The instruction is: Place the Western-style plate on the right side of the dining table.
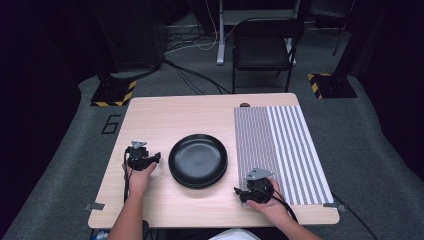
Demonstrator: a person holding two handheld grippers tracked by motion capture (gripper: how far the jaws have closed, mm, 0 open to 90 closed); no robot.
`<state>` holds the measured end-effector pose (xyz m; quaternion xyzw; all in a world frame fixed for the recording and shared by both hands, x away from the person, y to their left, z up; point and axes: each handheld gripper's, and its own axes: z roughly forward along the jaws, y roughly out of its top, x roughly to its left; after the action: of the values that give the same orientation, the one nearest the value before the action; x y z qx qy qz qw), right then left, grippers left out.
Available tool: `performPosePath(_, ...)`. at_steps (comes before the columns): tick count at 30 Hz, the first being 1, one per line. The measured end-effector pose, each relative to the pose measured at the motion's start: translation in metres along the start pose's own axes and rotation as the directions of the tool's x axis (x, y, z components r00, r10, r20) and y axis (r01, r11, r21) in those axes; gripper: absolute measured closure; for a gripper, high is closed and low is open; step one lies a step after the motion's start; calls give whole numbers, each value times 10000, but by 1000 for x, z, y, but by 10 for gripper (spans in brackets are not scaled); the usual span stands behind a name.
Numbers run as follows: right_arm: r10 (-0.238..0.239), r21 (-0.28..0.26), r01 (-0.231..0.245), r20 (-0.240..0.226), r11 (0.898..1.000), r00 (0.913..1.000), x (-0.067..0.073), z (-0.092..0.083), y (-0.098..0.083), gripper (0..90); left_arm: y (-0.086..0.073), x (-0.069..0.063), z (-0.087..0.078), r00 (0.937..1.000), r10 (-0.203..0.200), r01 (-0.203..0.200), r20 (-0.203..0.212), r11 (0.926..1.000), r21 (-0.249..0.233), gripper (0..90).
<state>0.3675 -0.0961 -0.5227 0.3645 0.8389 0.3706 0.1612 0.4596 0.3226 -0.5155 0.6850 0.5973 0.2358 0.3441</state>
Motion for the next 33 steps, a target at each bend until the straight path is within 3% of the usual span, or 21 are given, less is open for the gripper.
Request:
performPosePath(7, -93, -258, 87, -220, 9996, 9997, -2, -7, 8, 421, 2, -1, -12, 9990, -230, 241, 395, 9993, -287, 455)
performPosePath(10, -56, -386, 40, -406, 9992, 9992, -5, -11, 12, 462, 5, -3, -16, 9990, -118, 129, 431, 9996, -244, 457)
performPosePath(13, 40, -378, -56, -415, 9993, 9991, -7, -12, 14, 468, 6, -6, -18, 9995, -161, 157, 262, 9997, 168, 468)
performPosePath(15, -10, -381, -5, -392, 9993, 9992, -9, -13, 15, 471, 6, -7, -19, 9984, -302, 290, 478, 9992, 265, 480)
performPosePath(17, -38, -291, 25, -420, 9996, 9991, -10, -13, 18, 475, 6, -7, -19, 9941, -388, 361, 1016, 9989, 282, 518)
performPosePath(18, -55, -239, 44, -430, 9997, 9991, -11, -13, 19, 476, 5, -9, -20, 9912, -379, 348, 1270, 9990, 267, 525)
performPosePath(22, -59, -160, 53, -339, 9999, 9994, -16, -17, 27, 478, 7, -14, -24, 9899, 29, -81, 1414, 9993, 358, 573)
performPosePath(26, -43, -225, 33, -464, 9997, 9989, -17, -17, 33, 484, 7, -17, -24, 9840, -46, -60, 1782, 9982, 593, 633)
performPosePath(31, 16, -314, -31, -497, 9995, 9988, -17, -11, 38, 489, 7, -21, -27, 9820, 122, -231, 1885, 9982, 559, 664)
performPosePath(33, 89, -293, -103, -499, 9995, 9987, -17, -8, 40, 489, 8, -22, -28, 9843, 223, -295, 1751, 9988, 383, 662)
